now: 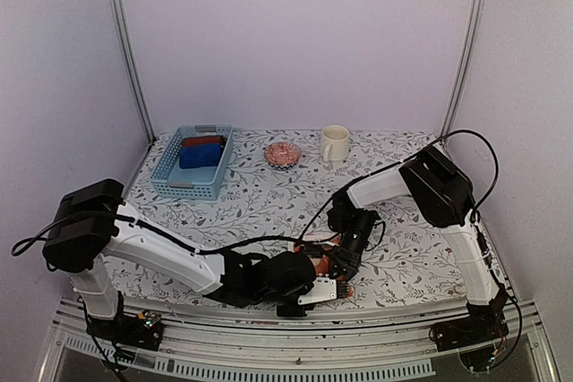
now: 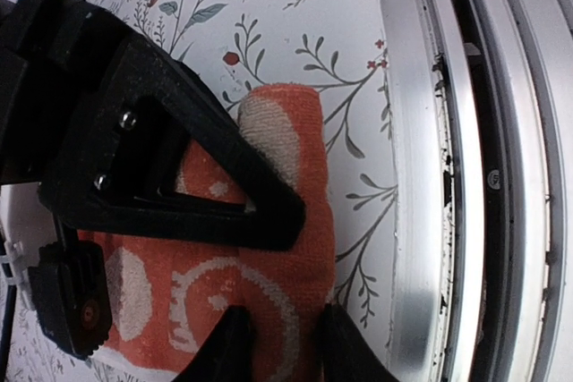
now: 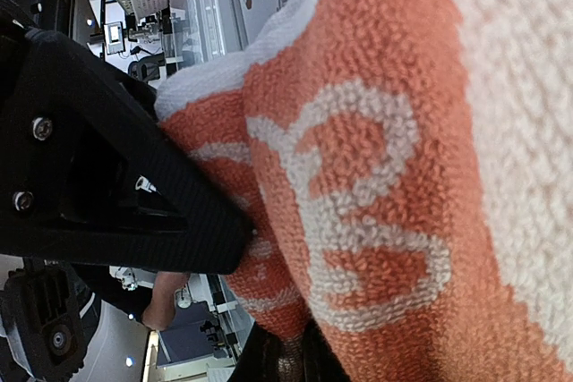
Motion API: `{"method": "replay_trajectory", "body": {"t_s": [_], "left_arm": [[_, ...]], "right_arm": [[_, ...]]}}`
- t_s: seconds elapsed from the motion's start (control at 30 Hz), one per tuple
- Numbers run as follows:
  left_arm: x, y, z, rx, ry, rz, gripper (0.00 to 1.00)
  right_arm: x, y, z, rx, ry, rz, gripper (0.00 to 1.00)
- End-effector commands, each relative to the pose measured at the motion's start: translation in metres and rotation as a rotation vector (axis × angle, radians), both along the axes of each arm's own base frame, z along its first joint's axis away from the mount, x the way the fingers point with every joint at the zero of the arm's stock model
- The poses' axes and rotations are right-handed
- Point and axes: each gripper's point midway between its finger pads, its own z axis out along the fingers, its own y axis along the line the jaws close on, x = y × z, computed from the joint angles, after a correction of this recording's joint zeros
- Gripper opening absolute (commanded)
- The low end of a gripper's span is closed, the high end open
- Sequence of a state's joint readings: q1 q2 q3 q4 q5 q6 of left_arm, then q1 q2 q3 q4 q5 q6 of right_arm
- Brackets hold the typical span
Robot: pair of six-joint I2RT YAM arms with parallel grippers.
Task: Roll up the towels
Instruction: Roll the towel at the center of the board.
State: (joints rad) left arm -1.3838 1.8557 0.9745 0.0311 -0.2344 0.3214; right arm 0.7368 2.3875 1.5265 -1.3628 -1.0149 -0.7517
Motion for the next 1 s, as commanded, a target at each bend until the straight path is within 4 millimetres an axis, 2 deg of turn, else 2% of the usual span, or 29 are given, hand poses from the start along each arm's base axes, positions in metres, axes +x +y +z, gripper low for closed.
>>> {"method": "replay_trajectory", "body": {"t_s": [0.0, 0.13, 0.2, 0.3, 0.33, 0.43, 0.53, 0.63, 0.87, 0.97], "left_arm": [[-0.003, -0.005, -0.006, 0.012, 0.013, -0.01, 0.28], [-0.002, -0.006, -0.014, 0.034, 0.023, -0.001, 0.2], [-0.002, -0.006, -0.017, 0.037, 0.031, -0.001, 0.14], [-0.002, -0.005, -0.019, 0.038, 0.059, 0.004, 0.04], [-0.001, -0.004, -0.02, 0.038, 0.068, 0.009, 0.02], [-0.001, -0.001, -0.02, 0.038, 0.096, 0.018, 0.0], [0.0, 0.001, -0.016, 0.021, 0.124, 0.025, 0.0], [0.001, 0.001, -0.011, -0.003, 0.162, 0.03, 0.0], [0.0, -0.002, 0.005, -0.074, 0.278, 0.025, 0.0], [-0.007, -0.003, 0.009, -0.085, 0.317, -0.015, 0.0]], "right_arm": [[0.005, -0.016, -0.044, -0.072, -0.072, 0.039, 0.05], [0.007, -0.014, -0.039, -0.061, -0.085, 0.036, 0.05], [0.008, -0.012, -0.031, -0.047, -0.087, 0.03, 0.08], [0.01, -0.007, -0.007, 0.013, -0.092, 0.028, 0.17], [0.014, -0.004, 0.012, 0.059, -0.117, 0.022, 0.22], [0.027, -0.001, 0.042, 0.143, -0.174, 0.008, 0.27], [0.042, -0.002, 0.053, 0.167, -0.222, -0.016, 0.28], [0.058, -0.005, 0.039, 0.122, -0.277, -0.035, 0.28], [0.088, -0.012, -0.021, -0.076, -0.396, -0.058, 0.23], [0.097, -0.013, -0.033, -0.116, -0.43, -0.067, 0.23]]}}
